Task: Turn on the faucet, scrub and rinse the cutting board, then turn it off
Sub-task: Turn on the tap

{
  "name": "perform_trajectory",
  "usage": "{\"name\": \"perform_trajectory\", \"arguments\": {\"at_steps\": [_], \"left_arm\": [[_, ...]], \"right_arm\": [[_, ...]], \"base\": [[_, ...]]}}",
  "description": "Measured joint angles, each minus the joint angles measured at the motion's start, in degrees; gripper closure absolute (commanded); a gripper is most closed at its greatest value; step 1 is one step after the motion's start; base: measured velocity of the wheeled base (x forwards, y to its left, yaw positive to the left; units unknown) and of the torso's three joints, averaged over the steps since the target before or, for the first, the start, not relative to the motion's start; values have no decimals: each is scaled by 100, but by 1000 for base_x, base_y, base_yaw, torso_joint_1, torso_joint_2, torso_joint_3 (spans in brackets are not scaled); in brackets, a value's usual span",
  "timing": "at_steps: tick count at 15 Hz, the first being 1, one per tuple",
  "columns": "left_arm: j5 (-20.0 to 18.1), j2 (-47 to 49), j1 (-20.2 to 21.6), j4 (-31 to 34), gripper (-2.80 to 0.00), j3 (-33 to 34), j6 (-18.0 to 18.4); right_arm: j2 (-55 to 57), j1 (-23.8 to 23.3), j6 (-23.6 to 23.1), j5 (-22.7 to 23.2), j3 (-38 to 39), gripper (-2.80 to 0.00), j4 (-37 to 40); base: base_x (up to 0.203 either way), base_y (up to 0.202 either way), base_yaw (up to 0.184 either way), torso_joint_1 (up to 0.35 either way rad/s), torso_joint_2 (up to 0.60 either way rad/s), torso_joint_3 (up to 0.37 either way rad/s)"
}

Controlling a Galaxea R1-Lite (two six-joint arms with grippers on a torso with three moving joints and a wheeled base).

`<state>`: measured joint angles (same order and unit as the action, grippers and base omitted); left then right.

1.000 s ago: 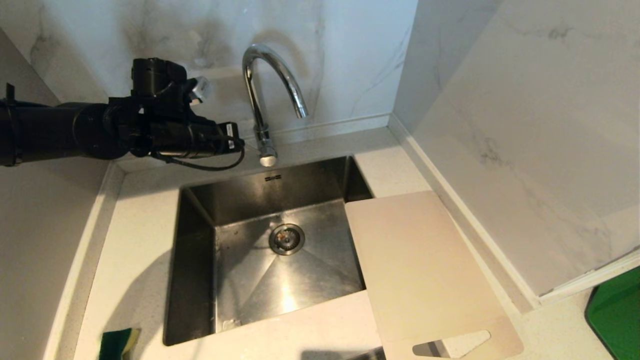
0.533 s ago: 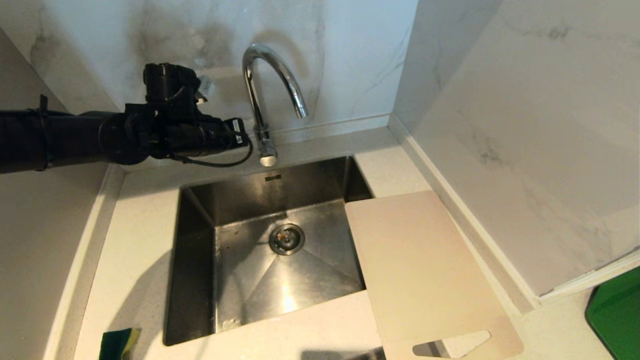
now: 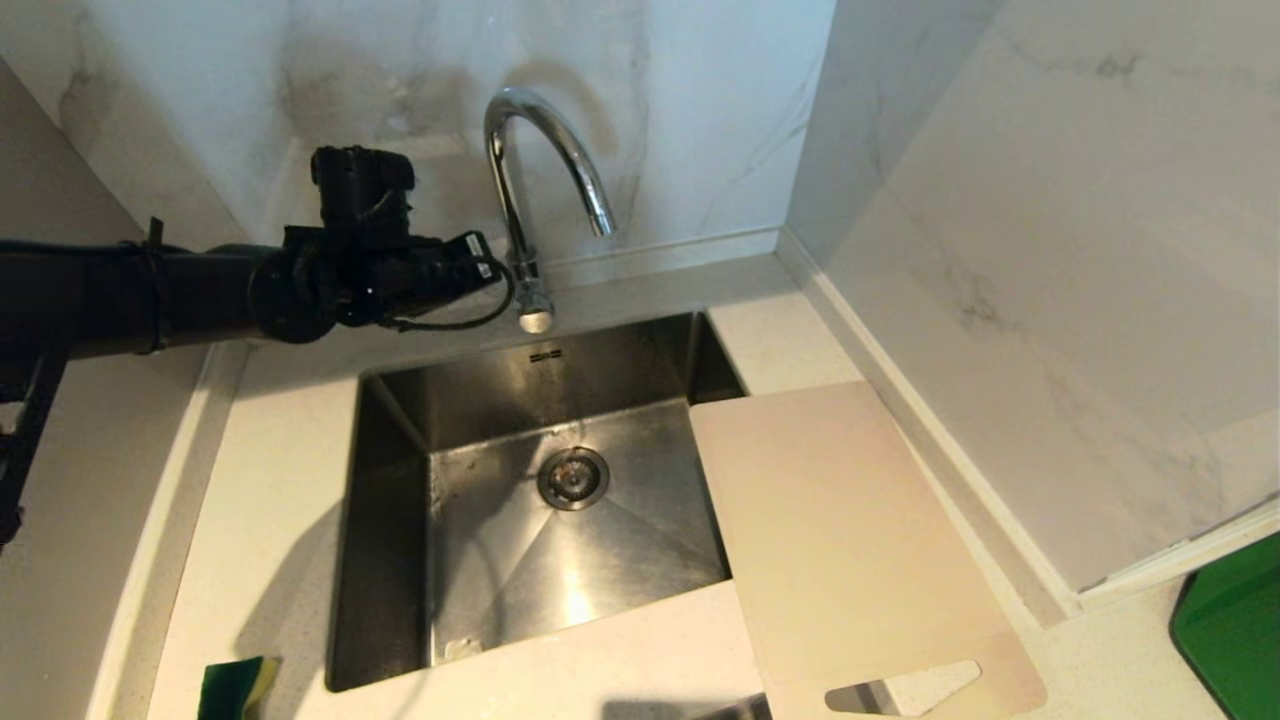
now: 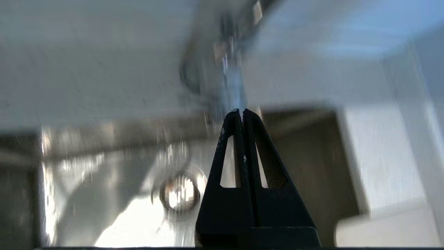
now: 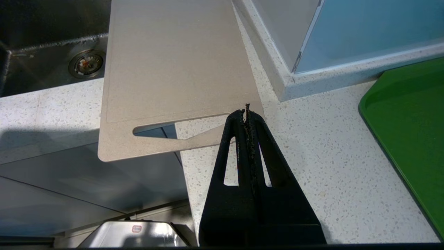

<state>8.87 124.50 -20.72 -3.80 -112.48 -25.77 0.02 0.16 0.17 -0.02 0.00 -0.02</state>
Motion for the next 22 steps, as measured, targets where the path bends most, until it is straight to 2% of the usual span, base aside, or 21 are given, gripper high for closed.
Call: {"name": "perform_trajectory", "arguments": {"at_steps": [3, 7, 14, 22], "left_arm": [[169, -36, -2, -116, 0, -15, 3], [652, -57, -30, -220, 0, -21, -65], [702, -116, -80, -163, 0, -11, -683], [691, -68, -155, -116, 0, -11, -898]], "right_arm": [[0, 0, -2, 1, 0, 0, -2], [0, 0, 1, 2, 0, 0, 0], [-2, 0, 1, 2, 0, 0, -2], [0, 0, 1, 2, 0, 0, -5]], "base": [[0, 0, 0, 0, 0, 0], [0, 0, 0, 0, 0, 0], [0, 0, 0, 0, 0, 0], [0, 0, 0, 0, 0, 0]]}}
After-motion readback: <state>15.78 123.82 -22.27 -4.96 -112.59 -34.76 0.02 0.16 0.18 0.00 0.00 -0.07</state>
